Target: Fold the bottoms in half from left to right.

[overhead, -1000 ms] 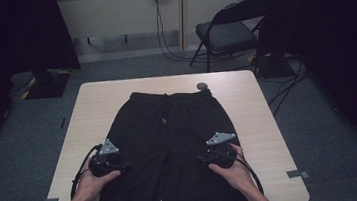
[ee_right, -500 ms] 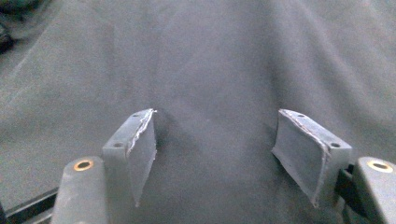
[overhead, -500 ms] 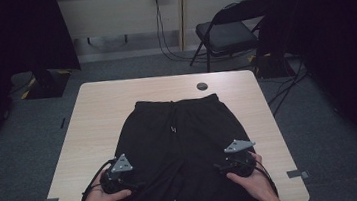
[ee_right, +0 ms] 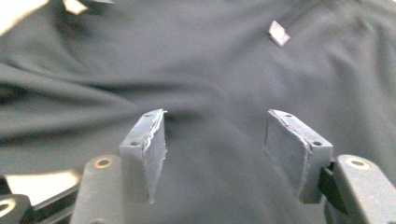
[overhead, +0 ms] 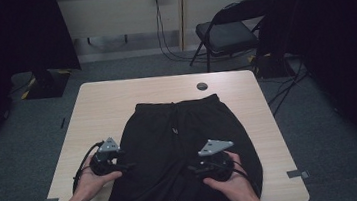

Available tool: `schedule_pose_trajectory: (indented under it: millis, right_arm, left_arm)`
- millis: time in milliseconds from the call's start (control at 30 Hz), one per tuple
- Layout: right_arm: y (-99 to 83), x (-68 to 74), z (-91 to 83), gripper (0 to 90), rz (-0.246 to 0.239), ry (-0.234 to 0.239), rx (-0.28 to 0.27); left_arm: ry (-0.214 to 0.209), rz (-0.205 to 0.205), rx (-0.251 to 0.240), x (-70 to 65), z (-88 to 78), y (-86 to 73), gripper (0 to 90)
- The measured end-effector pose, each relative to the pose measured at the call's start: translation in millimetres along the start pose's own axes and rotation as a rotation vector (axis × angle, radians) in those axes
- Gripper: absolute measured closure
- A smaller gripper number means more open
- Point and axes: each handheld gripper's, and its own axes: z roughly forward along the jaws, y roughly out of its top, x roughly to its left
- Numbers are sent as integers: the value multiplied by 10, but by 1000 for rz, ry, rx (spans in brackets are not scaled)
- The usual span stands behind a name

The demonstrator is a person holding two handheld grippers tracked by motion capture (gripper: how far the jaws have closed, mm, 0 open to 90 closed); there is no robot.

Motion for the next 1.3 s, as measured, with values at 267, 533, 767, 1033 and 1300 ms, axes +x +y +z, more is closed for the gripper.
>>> schedule_pose_trajectory:
  millis: [267, 533, 767, 1033, 1300]
  right_arm:
    - [500, 641, 566, 498, -122, 130, 4]
    - [329, 857, 1048, 479, -178, 148, 131]
    - [156, 771, 994, 473, -172, 160, 127]
    - [-25, 747, 768, 473, -182, 164, 152]
    - [55, 713, 446, 403, -152, 136, 133]
  left_arm:
    - [52, -12, 51, 203, 207, -38, 378]
    - [62, 0, 31, 146, 188, -83, 390]
    - [10, 21, 47, 83, 187, -48, 385]
    - [-16, -31, 15, 177, 341, 72, 336]
    - [53, 24, 39, 156, 328, 69, 389]
